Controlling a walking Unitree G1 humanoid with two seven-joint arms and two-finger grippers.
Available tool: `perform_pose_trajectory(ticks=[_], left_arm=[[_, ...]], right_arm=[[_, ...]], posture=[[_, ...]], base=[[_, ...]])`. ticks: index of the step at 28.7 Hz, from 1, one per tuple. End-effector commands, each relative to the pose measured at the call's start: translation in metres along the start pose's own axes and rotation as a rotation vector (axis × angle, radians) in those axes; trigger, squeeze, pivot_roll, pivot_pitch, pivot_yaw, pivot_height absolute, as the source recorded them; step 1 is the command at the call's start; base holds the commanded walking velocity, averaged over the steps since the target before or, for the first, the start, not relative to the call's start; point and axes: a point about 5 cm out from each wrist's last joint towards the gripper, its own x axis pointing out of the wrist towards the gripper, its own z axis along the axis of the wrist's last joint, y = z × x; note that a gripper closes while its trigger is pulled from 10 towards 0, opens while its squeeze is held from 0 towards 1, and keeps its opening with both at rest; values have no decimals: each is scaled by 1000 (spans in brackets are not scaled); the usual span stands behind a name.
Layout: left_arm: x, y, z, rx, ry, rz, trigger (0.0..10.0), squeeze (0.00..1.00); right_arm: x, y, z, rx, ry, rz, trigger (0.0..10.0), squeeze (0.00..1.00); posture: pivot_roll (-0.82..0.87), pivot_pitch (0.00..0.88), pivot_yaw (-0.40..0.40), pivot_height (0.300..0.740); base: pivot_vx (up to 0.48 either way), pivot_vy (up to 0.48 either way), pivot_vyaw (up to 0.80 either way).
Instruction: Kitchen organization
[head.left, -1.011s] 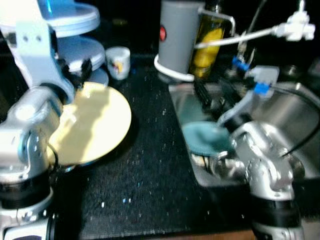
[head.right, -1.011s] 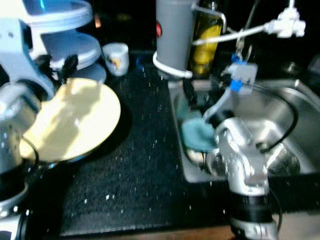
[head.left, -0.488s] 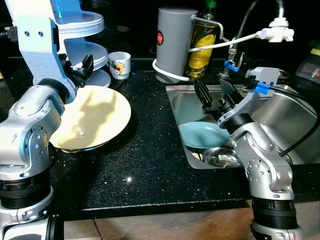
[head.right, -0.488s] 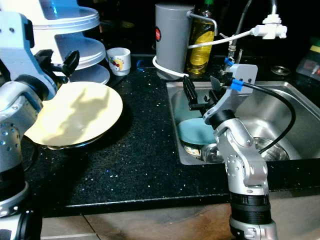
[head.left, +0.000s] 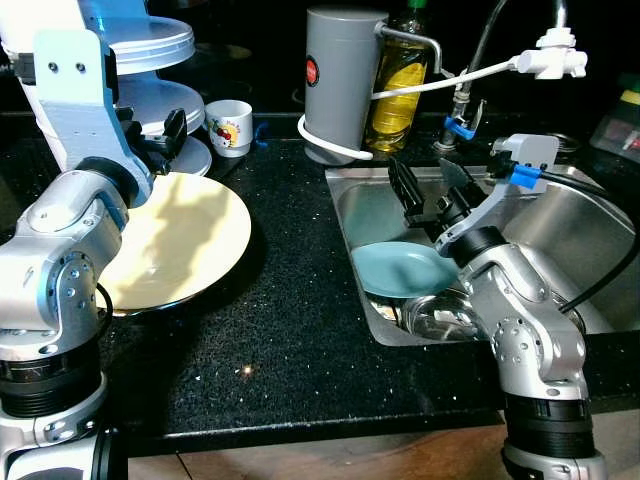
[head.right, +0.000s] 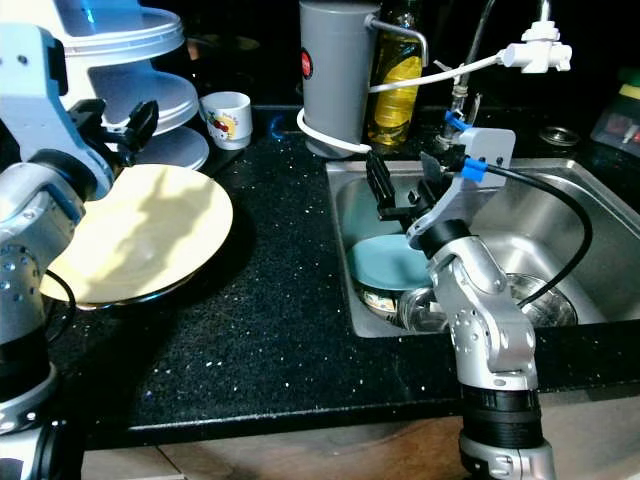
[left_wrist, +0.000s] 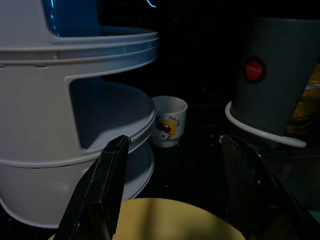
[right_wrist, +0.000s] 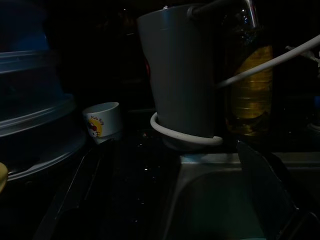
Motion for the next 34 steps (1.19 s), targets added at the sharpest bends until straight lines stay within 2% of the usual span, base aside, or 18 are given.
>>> perform_pose_trajectory(ticks=[1, 9, 14, 34], left_arm=[[-2, 1, -1, -6, 5, 6, 10000, 0], [-2, 1, -3, -19, 20, 2, 10000, 0], [-3, -1, -4, -29, 20, -11, 10000, 0], [-4, 3, -7, -24, 39, 23, 10000, 0]], right_arm=[[-2, -1, -1, 5, 9, -4, 10000, 0], [-2, -1, -2, 5, 13, -2, 10000, 0], [-3, -1, -2, 6, 15, 0, 10000, 0], [-3, -1, -2, 7, 23, 5, 10000, 0]], posture=[[40, 213, -43, 740], [38, 211, -44, 740], [35, 206, -44, 740], [30, 214, -52, 740]], base=[[0, 0, 0], [0, 0, 0], [-472, 0, 0], [0, 0, 0]])
